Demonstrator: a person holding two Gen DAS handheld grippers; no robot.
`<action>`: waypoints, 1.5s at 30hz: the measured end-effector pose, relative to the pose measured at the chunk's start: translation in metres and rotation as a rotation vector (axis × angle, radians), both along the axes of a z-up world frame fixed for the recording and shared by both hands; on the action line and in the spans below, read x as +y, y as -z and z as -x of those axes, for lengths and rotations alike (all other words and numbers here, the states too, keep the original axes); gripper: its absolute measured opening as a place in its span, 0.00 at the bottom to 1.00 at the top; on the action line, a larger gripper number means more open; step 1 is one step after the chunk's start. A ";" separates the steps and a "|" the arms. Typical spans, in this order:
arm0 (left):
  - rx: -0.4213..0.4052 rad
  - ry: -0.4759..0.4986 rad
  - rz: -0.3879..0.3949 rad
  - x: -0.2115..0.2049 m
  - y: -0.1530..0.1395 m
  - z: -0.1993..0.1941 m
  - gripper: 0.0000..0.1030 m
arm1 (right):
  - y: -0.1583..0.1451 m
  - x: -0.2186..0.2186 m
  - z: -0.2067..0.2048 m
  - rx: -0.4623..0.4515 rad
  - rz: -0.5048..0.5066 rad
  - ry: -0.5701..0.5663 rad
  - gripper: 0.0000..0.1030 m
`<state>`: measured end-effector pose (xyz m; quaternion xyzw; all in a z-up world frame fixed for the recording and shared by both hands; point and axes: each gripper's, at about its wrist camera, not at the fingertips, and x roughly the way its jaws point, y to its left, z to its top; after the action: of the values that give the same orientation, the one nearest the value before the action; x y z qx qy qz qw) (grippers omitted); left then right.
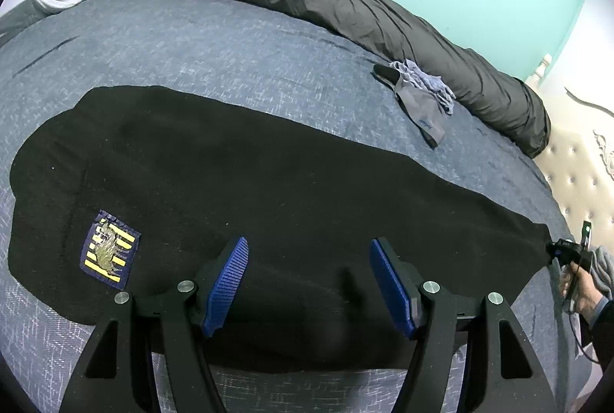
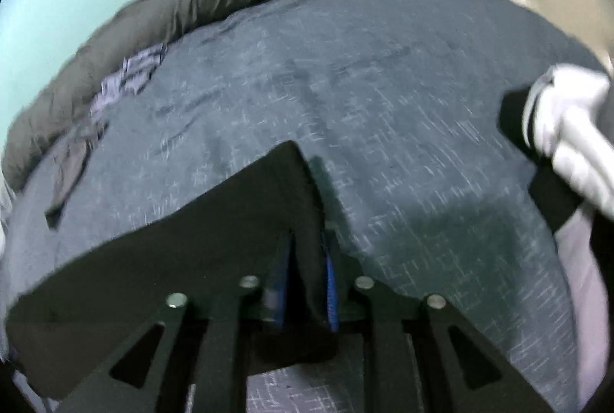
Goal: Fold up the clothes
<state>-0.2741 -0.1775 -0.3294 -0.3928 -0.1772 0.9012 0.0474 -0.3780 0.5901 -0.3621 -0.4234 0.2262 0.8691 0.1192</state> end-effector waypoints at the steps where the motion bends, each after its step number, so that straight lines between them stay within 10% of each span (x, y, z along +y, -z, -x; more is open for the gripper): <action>1: 0.000 -0.002 -0.001 0.000 0.000 0.000 0.68 | 0.002 0.006 -0.004 0.011 0.034 0.021 0.28; 5: -0.003 0.000 0.007 0.002 0.000 0.000 0.68 | 0.008 0.017 -0.013 0.040 0.165 0.031 0.51; 16: -0.002 0.001 0.007 0.004 0.000 0.000 0.69 | 0.010 -0.011 -0.012 0.029 0.168 -0.081 0.54; 21: -0.002 0.003 0.007 0.004 0.000 0.001 0.69 | 0.002 -0.025 -0.007 0.027 0.128 -0.121 0.18; 45: 0.029 -0.005 -0.031 0.002 -0.015 -0.010 0.69 | -0.185 0.027 -0.042 0.168 -0.123 -0.050 0.07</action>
<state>-0.2646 -0.1751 -0.3148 -0.3785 -0.1912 0.9040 0.0538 -0.3358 0.6172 -0.1773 -0.3465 0.1708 0.9165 0.1039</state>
